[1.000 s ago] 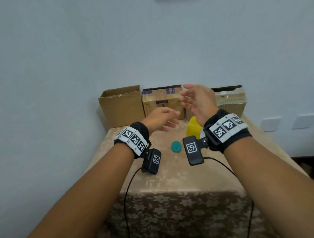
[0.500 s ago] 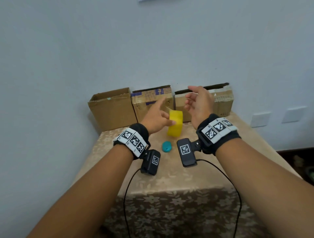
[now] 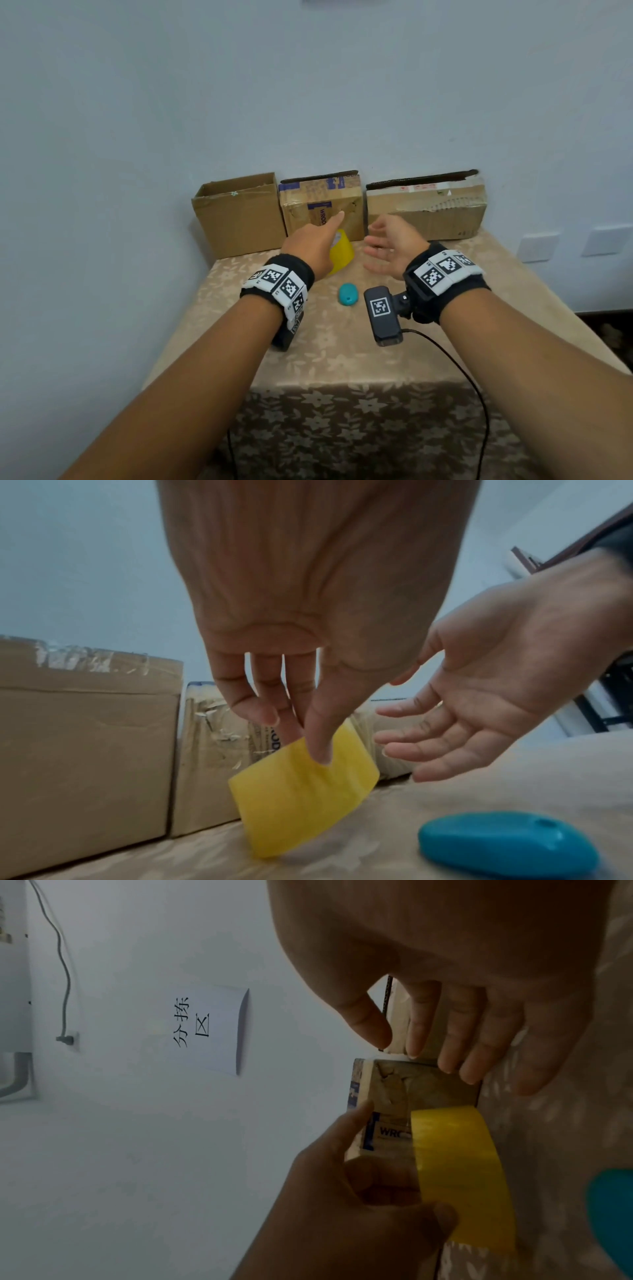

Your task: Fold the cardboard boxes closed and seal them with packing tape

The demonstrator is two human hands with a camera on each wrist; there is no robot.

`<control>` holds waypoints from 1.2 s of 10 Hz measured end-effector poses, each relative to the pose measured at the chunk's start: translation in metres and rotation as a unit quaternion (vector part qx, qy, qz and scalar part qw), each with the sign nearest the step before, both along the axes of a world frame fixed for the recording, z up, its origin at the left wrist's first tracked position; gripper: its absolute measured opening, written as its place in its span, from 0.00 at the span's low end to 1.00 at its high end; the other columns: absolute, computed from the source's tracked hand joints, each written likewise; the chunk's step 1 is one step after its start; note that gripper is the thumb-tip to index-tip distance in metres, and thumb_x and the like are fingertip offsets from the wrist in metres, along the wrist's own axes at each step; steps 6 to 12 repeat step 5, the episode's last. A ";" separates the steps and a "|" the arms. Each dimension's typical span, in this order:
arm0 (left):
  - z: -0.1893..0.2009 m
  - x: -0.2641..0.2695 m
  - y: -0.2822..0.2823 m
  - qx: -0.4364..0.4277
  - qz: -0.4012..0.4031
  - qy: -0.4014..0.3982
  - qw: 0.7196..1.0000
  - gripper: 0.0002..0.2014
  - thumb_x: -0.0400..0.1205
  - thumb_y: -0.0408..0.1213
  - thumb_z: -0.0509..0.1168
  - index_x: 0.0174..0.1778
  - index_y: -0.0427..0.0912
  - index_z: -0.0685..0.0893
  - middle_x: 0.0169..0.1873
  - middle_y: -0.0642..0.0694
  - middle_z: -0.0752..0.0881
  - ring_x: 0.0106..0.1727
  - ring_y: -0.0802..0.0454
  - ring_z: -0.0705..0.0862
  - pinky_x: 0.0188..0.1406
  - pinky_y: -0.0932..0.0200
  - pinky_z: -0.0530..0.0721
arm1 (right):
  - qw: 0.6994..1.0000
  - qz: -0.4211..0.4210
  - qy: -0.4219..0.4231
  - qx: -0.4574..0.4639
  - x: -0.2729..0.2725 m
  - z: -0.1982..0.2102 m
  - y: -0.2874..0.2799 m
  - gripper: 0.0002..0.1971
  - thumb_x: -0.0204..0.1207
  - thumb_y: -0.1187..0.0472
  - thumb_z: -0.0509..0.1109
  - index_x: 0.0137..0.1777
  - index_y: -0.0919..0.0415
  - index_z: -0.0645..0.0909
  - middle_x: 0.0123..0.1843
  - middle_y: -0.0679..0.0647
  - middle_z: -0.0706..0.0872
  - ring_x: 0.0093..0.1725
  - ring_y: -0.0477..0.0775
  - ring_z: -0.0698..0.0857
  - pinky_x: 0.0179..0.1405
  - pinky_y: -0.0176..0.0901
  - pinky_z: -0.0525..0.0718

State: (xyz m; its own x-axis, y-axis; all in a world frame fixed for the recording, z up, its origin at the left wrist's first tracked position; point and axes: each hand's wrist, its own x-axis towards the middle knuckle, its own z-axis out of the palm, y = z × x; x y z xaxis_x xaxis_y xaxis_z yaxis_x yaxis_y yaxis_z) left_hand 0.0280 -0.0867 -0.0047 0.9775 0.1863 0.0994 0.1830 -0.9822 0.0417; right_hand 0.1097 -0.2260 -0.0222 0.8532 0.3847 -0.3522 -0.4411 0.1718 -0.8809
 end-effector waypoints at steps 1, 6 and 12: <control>-0.004 -0.001 0.007 -0.008 0.007 0.013 1.000 0.44 0.81 0.25 0.61 0.90 0.56 0.50 0.59 0.39 0.87 0.54 0.38 0.85 0.50 0.43 0.88 | 0.999 0.028 0.014 0.002 0.002 -0.006 -0.001 0.10 0.83 0.60 0.65 0.62 0.57 0.80 0.65 0.59 0.84 0.64 0.61 0.85 0.68 0.70 0.82; -0.008 0.008 0.018 -0.057 0.001 0.012 0.998 0.32 0.80 0.27 0.64 0.80 0.56 0.75 0.64 0.48 0.87 0.64 0.44 0.84 0.60 0.43 0.87 | 1.000 0.028 0.011 0.002 -0.001 -0.010 0.000 0.17 0.83 0.61 0.66 0.70 0.61 0.81 0.63 0.58 0.87 0.64 0.59 0.85 0.62 0.63 0.84; -0.008 0.008 0.018 -0.057 0.001 0.012 0.998 0.32 0.80 0.27 0.64 0.80 0.56 0.75 0.64 0.48 0.87 0.64 0.44 0.84 0.60 0.43 0.87 | 1.000 0.028 0.011 0.002 -0.001 -0.010 0.000 0.17 0.83 0.61 0.66 0.70 0.61 0.81 0.63 0.58 0.87 0.64 0.59 0.85 0.62 0.63 0.84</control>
